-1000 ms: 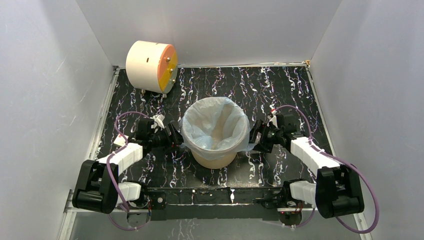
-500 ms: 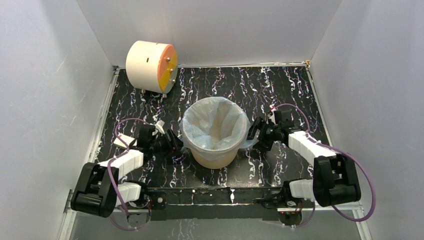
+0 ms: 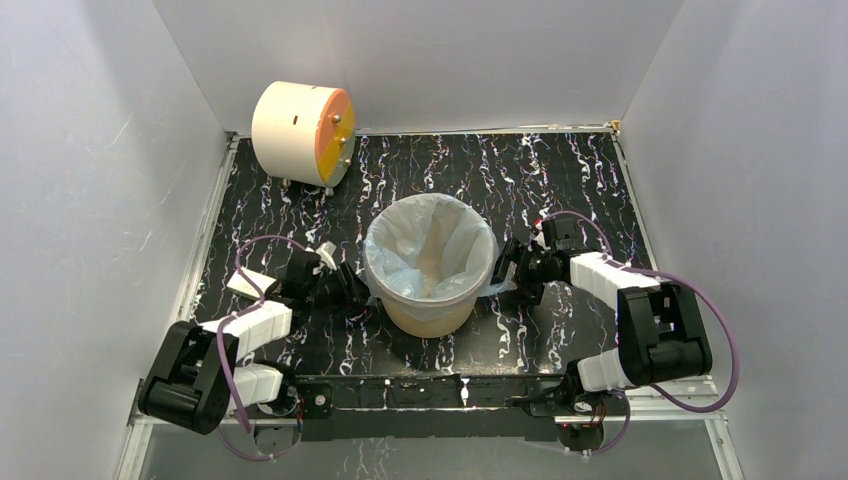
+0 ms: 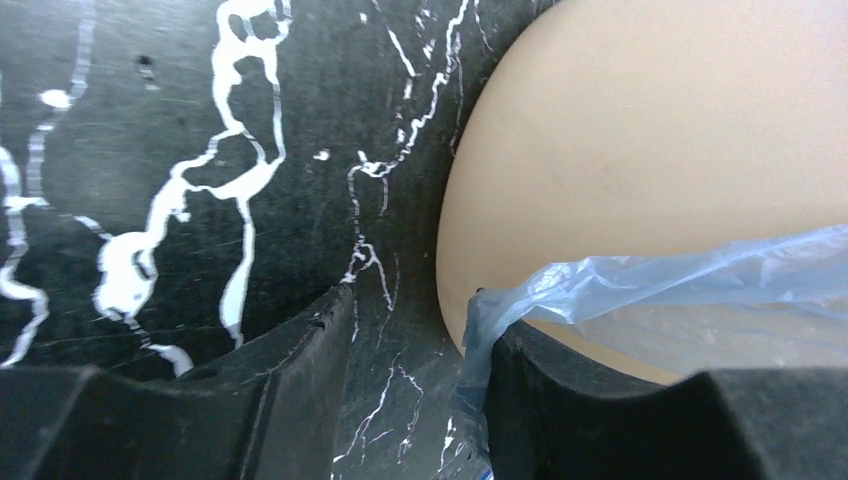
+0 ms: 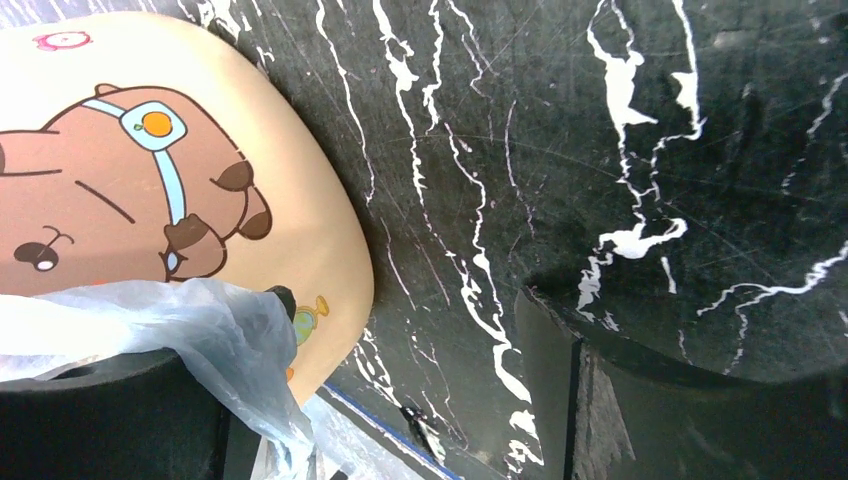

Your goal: Put the trash bags into the trash bin

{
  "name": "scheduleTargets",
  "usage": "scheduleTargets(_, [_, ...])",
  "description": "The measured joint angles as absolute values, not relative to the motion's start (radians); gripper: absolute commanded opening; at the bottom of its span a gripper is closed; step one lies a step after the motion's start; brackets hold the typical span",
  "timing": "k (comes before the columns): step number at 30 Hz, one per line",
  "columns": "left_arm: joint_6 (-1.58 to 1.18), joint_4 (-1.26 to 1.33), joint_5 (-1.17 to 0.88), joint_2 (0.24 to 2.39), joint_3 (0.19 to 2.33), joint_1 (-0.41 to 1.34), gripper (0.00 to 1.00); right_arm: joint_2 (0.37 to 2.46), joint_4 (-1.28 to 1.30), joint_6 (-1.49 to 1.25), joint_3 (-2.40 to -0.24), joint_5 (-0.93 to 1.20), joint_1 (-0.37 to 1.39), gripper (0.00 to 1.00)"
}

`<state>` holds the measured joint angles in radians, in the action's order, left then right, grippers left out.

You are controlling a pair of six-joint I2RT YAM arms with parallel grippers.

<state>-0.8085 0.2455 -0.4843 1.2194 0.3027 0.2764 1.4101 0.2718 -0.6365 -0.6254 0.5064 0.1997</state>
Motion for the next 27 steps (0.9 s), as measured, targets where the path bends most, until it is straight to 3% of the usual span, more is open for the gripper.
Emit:
scheduleTargets(14, [-0.833, 0.28, -0.356, 1.195, 0.285, 0.39, 0.39, 1.411, 0.351, -0.587, -0.703, 0.318, 0.204, 0.9])
scheduleTargets(15, [-0.831, 0.275, -0.346, 1.187, 0.283, 0.39, 0.39, 1.401, 0.353, -0.579, -0.703, 0.316, 0.204, 0.88])
scheduleTargets(17, [-0.822, 0.261, -0.324, 1.172, 0.281, 0.39, 0.39, 1.383, 0.355, -0.562, -0.703, 0.334, 0.204, 0.75])
scheduleTargets(23, [-0.791, 0.242, -0.31, 1.181, 0.296, 0.39, 0.4, 1.395, 0.36, -0.524, -0.702, 0.422, 0.242, 0.61])
scheduleTargets(25, [-0.786, 0.24, -0.312, 1.186, 0.302, 0.39, 0.41, 1.398, 0.339, -0.529, -0.683, 0.43, 0.269, 0.47])
scheduleTargets(27, [-0.782, 0.235, -0.315, 1.185, 0.305, 0.39, 0.42, 1.398, 0.302, -0.546, -0.647, 0.44, 0.286, 0.45])
